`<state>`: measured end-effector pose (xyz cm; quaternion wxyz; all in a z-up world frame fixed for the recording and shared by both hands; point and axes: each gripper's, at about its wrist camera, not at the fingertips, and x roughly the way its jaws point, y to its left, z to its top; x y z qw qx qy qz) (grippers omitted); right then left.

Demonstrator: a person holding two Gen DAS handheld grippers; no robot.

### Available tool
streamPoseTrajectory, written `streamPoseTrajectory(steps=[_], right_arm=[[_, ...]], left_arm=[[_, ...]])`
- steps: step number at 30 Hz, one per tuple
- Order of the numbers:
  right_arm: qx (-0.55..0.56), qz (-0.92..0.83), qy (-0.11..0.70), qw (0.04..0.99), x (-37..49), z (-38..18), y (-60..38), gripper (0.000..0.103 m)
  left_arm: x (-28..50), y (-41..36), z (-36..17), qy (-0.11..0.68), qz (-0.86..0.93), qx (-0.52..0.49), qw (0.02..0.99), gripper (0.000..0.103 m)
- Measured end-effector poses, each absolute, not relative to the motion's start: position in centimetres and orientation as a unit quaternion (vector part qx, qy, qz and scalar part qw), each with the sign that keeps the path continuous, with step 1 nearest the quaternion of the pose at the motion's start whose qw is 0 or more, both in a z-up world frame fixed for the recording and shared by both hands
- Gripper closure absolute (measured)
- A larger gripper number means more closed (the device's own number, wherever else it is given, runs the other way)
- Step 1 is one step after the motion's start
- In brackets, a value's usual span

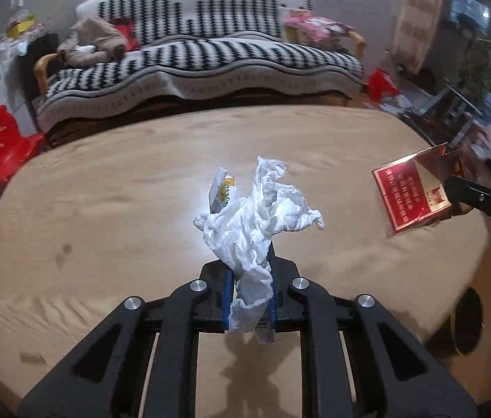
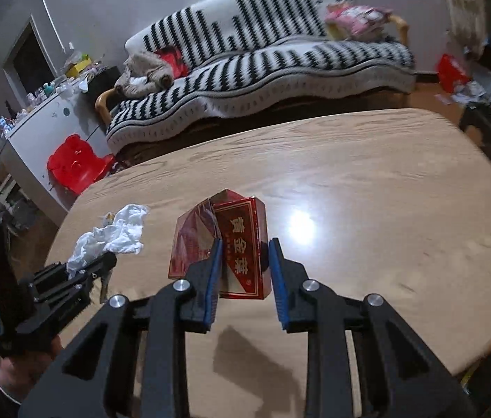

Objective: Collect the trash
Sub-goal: 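Carry the tissue and red box to the black bin and open both tools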

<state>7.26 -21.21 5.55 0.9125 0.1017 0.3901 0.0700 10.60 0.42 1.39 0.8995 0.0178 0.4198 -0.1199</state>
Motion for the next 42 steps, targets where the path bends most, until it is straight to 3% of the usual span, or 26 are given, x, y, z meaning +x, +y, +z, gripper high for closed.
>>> streamPoseTrajectory(steps=[10,24,42], right_arm=[[0.13,-0.051,0.363,0.921,-9.1,3.8,-34.1,0.076],[0.214,-0.217,0.332,0.893,-25.8,-1.2,-51.1,0.076],[0.316,-0.313,0.336,0.83,-31.2,-4.5,-62.6,0.075]], left_arm=[[0.5,-12.8,0.3,0.397,-0.235,0.078,0.884,0.089],[-6.8,-31.0,-3.6,0.401,-0.394,0.079,0.823,0.089],[-10.4,-46.2,-9.9,0.448,-0.464,0.102,0.757,0.089]])
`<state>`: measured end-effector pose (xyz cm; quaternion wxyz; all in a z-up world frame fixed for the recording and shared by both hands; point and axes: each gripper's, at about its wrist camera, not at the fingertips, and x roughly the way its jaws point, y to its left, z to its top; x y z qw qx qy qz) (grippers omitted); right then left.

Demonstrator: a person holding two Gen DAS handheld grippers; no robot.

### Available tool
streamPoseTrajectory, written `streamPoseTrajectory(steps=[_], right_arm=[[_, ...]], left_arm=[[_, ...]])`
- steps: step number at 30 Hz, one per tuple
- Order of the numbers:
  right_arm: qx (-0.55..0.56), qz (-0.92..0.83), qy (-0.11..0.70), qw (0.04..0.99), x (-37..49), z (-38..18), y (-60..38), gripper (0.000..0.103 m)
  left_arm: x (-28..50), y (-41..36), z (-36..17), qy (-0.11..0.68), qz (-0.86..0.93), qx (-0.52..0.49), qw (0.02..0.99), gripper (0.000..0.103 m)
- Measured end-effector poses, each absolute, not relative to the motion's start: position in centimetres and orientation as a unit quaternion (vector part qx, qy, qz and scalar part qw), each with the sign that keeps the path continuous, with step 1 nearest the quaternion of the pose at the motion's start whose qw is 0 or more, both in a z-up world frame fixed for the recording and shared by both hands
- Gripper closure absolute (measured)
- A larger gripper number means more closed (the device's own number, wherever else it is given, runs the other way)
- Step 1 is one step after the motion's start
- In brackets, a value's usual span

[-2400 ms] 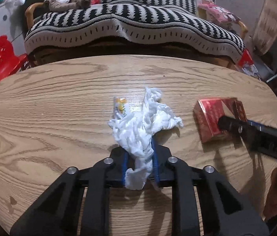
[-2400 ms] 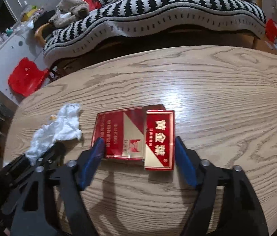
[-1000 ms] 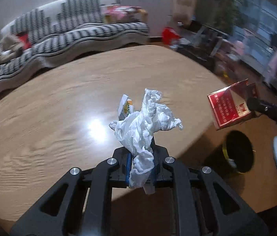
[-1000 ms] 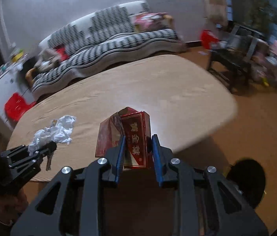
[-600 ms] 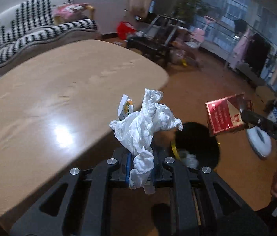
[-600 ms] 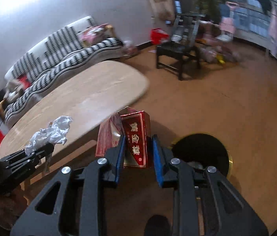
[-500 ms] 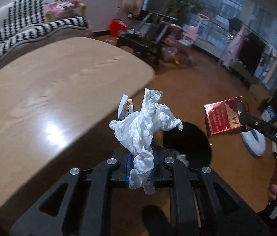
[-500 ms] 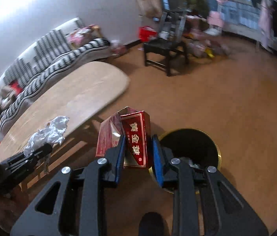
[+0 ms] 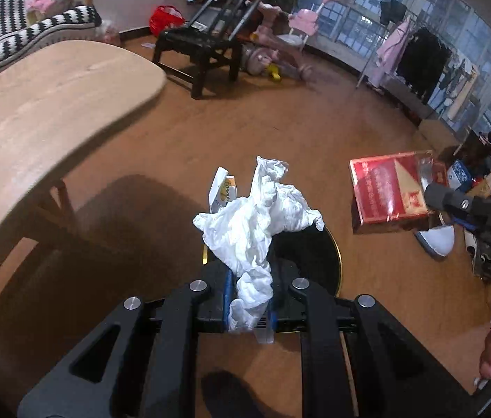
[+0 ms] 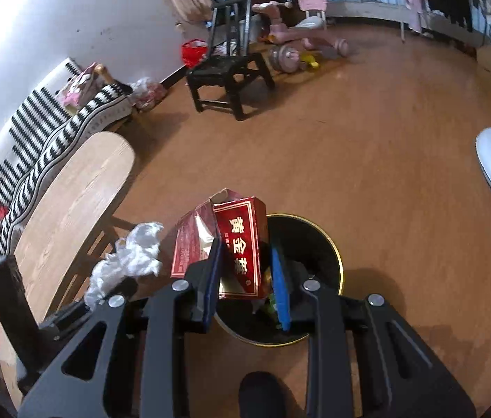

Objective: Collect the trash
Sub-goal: 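Carry the tissue and red box to the black bin and open both tools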

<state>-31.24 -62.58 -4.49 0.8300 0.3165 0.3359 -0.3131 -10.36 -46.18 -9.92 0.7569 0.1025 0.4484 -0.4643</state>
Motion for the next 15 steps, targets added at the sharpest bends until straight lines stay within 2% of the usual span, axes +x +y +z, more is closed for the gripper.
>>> streamPoseTrajectory(steps=[15], right_arm=[[0.335,-0.343,0.349,0.805,-30.3,-6.2,-64.2,0.073]], left_arm=[[-10.5,-51.9,-13.2,0.468,-0.499,0.121,0.719,0.087]])
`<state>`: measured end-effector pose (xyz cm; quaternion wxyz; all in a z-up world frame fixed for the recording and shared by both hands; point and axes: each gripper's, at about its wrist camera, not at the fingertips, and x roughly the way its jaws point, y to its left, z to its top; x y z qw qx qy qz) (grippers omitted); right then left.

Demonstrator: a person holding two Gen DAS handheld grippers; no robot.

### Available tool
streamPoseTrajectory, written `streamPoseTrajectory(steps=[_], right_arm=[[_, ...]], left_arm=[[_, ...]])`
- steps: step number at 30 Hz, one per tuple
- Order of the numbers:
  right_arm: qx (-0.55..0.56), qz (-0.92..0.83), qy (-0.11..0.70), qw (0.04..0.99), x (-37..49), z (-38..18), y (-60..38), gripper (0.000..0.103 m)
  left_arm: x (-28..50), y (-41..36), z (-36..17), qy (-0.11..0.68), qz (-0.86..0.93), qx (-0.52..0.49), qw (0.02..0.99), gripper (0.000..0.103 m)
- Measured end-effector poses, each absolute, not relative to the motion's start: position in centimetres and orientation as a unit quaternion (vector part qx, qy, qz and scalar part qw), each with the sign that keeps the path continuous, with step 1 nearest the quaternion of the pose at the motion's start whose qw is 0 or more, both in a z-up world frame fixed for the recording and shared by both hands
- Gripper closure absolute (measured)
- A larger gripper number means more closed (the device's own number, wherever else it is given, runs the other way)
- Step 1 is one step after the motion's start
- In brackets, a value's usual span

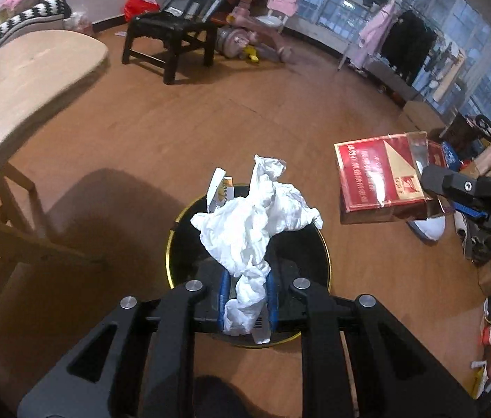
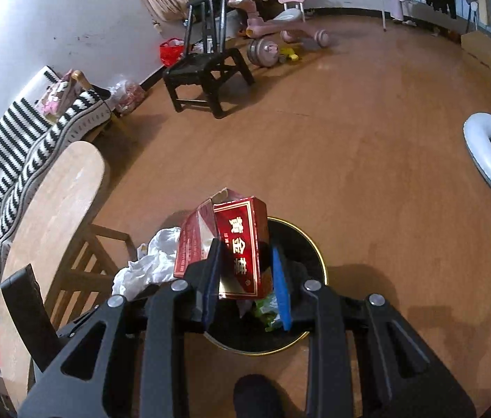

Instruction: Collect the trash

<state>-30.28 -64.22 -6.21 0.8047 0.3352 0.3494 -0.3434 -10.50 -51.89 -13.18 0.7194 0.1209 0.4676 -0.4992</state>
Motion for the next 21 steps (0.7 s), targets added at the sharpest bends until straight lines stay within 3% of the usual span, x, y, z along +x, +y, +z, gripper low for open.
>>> streamPoseTrajectory(steps=[2,3,4,5,6,11,16,21], right_arm=[[0.341,-0.351,0.358,0.795,-29.9,-6.9,-64.8,0.071],[0.343,-0.352,0.363,0.792,-29.7,-7.3,-65.0,0.068],[0.349,-0.352,0.369,0.787,-29.4,-7.7,-65.3,0.063],[0.352,-0.351,0.371,0.784,-29.2,-8.1,-65.4,0.048],[0.352,-0.354,0.373,0.782,-29.2,-8.3,-65.5,0.039],[0.357,-0.353,0.369,0.782,-29.0,-8.4,-65.3,0.038],[0.342,-0.343,0.356,0.799,-28.1,-6.4,-64.2,0.024],[0.268,-0.308,0.347,0.844,-24.5,-2.8,-60.0,0.015]], left_arm=[[-10.5,-52.8,-14.0,0.472,-0.504,0.133,0.711,0.083],[-10.4,-53.0,-14.4,0.473,-0.504,0.139,0.71,0.07],[-10.6,-53.4,-14.9,0.473,-0.503,0.145,0.709,0.049],[-10.6,-53.6,-15.2,0.471,-0.502,0.149,0.71,0.038],[-10.7,-53.7,-15.6,0.465,-0.503,0.152,0.713,0.03],[-10.6,-54.1,-16.5,0.466,-0.5,0.163,0.712,0.025],[-9.6,-52.1,-15.0,0.467,-0.488,0.135,0.725,0.012],[-7.0,-46.4,-11.3,0.455,-0.438,0.124,0.765,0.011]])
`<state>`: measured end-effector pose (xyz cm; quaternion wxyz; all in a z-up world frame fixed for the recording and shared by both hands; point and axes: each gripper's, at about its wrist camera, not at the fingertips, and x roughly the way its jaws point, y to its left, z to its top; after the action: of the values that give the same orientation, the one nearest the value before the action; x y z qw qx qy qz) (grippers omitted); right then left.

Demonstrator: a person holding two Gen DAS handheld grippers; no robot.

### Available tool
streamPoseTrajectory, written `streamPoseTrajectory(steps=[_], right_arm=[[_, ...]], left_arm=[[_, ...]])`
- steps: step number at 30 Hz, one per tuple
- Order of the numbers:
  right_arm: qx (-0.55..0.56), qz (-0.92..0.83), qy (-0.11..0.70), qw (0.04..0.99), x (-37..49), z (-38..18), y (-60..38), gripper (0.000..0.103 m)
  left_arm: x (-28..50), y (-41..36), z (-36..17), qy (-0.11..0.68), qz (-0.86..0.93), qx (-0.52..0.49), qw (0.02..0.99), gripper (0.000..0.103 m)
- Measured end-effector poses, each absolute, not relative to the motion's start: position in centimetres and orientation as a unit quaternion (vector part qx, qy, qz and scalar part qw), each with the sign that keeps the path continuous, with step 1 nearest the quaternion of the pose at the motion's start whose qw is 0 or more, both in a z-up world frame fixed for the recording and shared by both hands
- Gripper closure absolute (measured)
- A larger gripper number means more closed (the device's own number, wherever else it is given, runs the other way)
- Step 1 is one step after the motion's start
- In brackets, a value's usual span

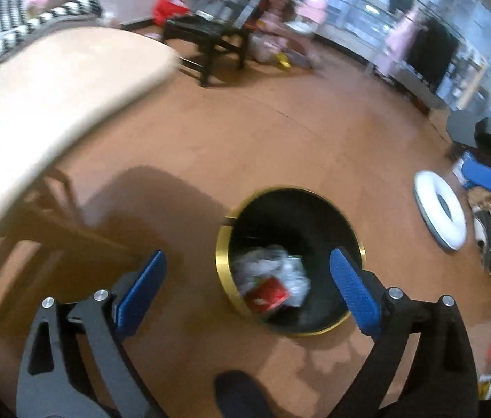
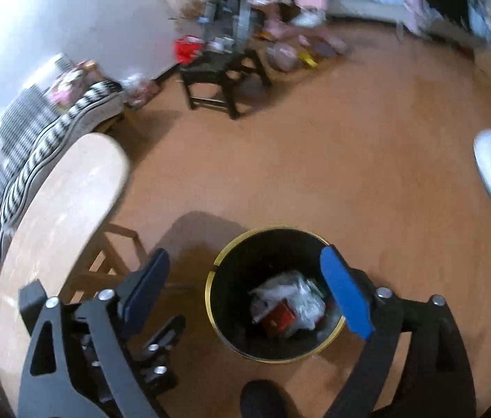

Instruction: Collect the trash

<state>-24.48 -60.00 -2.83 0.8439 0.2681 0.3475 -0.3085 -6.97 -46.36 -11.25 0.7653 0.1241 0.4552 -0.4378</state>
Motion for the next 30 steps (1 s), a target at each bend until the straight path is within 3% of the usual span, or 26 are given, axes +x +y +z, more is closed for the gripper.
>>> streamPoseTrajectory(steps=[4,10,20,30], right_arm=[[0.21,-0.268,0.331,0.88,-21.0,-0.2,-54.8,0.013],[0.257,-0.14,0.325,0.899,-13.3,1.9,-46.6,0.01],[0.155,0.009,0.358,0.921,-2.2,3.8,-26.3,0.01],[0.051,0.066,0.381,0.921,2.7,1.5,-13.5,0.01]], left_arm=[[-4.1,-38.3,-6.5,0.421,-0.383,0.107,0.815,0.01],[0.1,-23.5,-2.0,0.416,-0.272,0.043,0.867,0.008],[2.3,-1.2,1.2,0.407,-0.079,-0.018,0.91,0.008],[1.7,11.7,1.1,0.401,0.003,-0.018,0.916,0.008]])
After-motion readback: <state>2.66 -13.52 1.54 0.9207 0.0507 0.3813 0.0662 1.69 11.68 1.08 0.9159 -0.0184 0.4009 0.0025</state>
